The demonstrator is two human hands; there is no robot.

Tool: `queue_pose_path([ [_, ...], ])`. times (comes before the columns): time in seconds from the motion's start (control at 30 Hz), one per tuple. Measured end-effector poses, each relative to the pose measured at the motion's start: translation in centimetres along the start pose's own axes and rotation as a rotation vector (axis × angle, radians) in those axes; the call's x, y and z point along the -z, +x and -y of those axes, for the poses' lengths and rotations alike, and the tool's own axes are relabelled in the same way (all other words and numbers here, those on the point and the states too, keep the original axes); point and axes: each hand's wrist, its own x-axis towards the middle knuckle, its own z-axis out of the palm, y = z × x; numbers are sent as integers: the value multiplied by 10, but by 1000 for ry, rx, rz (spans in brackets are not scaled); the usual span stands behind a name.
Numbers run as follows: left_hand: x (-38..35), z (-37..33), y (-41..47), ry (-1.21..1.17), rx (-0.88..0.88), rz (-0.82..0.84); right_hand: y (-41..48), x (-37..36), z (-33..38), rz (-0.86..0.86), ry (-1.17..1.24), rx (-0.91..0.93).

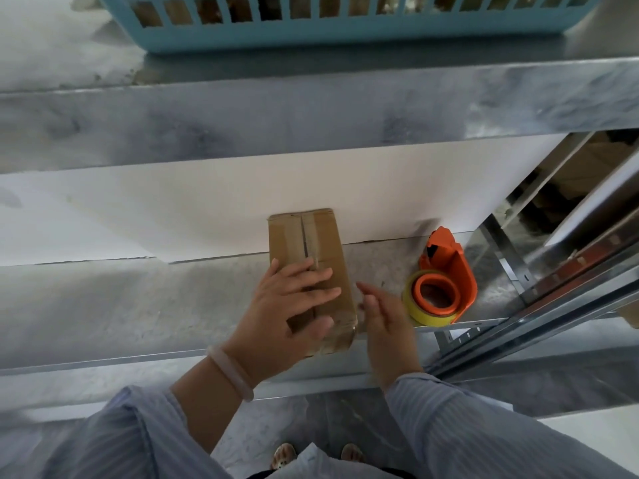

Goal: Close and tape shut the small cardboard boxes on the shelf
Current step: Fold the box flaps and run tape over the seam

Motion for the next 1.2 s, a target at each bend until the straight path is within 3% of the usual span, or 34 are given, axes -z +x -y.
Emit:
queue_pose_path([
  [0.07, 8, 1, 1, -158, 67, -80, 2, 18, 9, 40, -153, 316],
  [0.17, 13, 2, -8, -34, 2, -165, 6, 27, 19, 234, -367, 672],
  [0.43, 9, 26, -27, 113, -233, 14, 25, 35, 17, 333, -472, 819],
  [0.53, 17, 34, -32, 211, -295, 99, 29, 43, 15, 407, -492, 790],
  [0.7, 23, 41, -46, 271, -231, 86, 27, 45, 16, 472, -393, 615],
  [0.8, 22, 39, -45, 164, -160, 99, 23, 43, 15, 476, -331, 506],
  [0.9, 15, 34, -54, -54, 28, 98, 16, 44, 16, 498, -196, 316],
  [1.07, -6, 10, -64, -372, 335, -69, -1, 36, 22, 408, -111, 109],
  [1.2, -11, 3, -56, -491, 430, -77, -9, 17, 19, 453, 39, -97],
])
